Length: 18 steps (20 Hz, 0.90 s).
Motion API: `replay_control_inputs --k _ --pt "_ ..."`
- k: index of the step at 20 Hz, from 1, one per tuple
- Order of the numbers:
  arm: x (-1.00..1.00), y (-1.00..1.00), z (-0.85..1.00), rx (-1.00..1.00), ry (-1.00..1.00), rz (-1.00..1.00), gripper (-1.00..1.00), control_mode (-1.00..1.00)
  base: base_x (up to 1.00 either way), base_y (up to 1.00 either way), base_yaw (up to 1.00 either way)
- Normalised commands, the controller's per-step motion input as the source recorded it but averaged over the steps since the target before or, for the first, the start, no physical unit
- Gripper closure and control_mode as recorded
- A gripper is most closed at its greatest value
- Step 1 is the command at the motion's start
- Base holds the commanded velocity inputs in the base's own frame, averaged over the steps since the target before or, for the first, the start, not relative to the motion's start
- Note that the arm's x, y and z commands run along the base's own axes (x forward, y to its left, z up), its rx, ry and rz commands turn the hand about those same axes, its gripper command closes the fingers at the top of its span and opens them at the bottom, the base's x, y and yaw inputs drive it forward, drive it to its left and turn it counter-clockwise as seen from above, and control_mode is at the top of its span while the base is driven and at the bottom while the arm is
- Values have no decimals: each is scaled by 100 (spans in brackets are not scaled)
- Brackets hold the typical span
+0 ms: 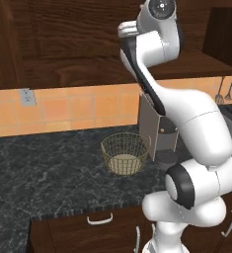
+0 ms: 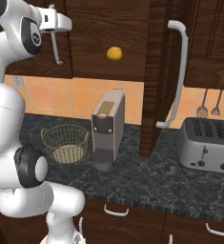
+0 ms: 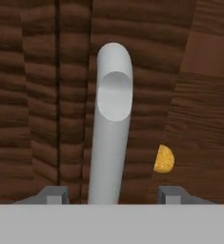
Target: Open the cabinet, pick up the bread from the cabinet and place it in the basket. Then move the basket to the dining counter.
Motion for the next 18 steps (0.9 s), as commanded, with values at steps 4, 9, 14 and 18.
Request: replay_control_inputs --k 4,9,14,18 --pt "37 0 0 0 -1 8 100 -100 0 0 0" --pt "18 6 0 0 -1 0 100 -100 0 0 0" --pt "-56 32 -1 0 4 -14 100 -100 0 0 0" --pt "-95 82 -1 0 0 -25 100 -100 0 0 0"
